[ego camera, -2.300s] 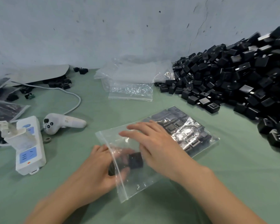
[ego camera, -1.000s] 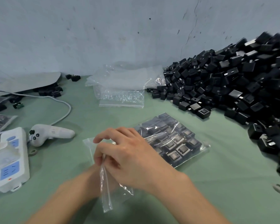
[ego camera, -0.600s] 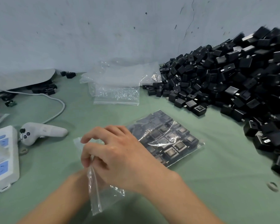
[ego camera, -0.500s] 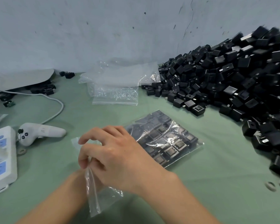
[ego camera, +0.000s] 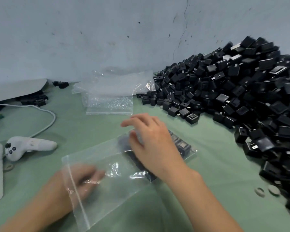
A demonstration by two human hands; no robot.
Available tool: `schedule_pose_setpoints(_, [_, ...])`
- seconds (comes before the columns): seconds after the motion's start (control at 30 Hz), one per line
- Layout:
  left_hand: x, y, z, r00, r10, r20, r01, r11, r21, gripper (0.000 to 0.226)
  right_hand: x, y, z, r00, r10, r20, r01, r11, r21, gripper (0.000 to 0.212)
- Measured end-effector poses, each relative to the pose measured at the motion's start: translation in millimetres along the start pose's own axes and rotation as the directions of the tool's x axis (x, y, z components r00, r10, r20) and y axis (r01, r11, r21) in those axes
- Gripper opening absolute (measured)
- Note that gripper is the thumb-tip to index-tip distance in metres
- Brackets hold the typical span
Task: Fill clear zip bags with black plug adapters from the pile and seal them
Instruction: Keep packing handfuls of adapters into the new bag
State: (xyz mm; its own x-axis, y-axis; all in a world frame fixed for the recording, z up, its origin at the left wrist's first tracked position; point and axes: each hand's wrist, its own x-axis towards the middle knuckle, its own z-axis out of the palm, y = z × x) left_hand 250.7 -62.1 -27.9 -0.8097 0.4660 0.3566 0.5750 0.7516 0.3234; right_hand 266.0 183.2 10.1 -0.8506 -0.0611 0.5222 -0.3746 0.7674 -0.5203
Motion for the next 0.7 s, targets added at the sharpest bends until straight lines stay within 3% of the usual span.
schedule_pose_setpoints(0.1, [-27,-50,-10,0.962,-0.231,-0.143,0.213,0.968,-0.13,0.054,-7,38,-16,0.97,0.24,-0.029,-0.242,0.966,-0.093,0.032])
schedule_pose_setpoints(0.2, [-26,-75,-37,0.829,-0.505,-0.242,0.439,0.854,-0.277,0.072,-13,70,-30,0.882,0.469,-0.056,-0.472,0.877,-0.089,0.035])
schedule_pose_setpoints(0.27, [0,-57,-42,0.829,-0.458,-0.322,0.412,0.889,-0.201,0.068,-15,85,-38,0.812,0.583,-0.035,-0.584,0.81,-0.053,0.039])
schedule_pose_setpoints(0.33, [38,-15,-39,0.877,-0.304,-0.373,0.288,0.952,-0.1,0.053,-13,94,-43,0.772,0.636,-0.027,-0.636,0.772,0.005,0.041])
schedule_pose_setpoints(0.43, [103,61,-6,0.979,-0.002,-0.205,-0.015,0.997,-0.078,0.035,-6,105,-45,0.685,0.727,-0.048,-0.706,0.679,0.201,0.036])
schedule_pose_setpoints(0.5, [147,95,24,0.997,0.063,0.041,-0.058,0.992,-0.109,0.061,0,108,-48,0.552,0.834,0.014,-0.707,0.459,0.537,0.023])
schedule_pose_setpoints(0.57, [189,119,55,0.969,0.072,0.238,-0.069,0.997,-0.017,0.082,5,115,-51,0.465,0.875,0.132,-0.523,0.151,0.839,0.019])
schedule_pose_setpoints(0.6, [207,128,71,0.955,0.076,0.288,-0.091,0.995,0.04,0.091,6,121,-52,0.435,0.882,0.18,-0.412,0.017,0.911,0.027])
schedule_pose_setpoints(0.63, [222,133,86,0.945,0.076,0.317,-0.113,0.989,0.098,0.098,7,126,-54,0.406,0.888,0.216,-0.338,-0.074,0.938,0.033])
schedule_pose_setpoints(0.7, [248,139,114,0.932,0.057,0.358,-0.136,0.97,0.2,0.108,10,130,-55,0.388,0.894,0.225,-0.243,-0.136,0.96,0.032])
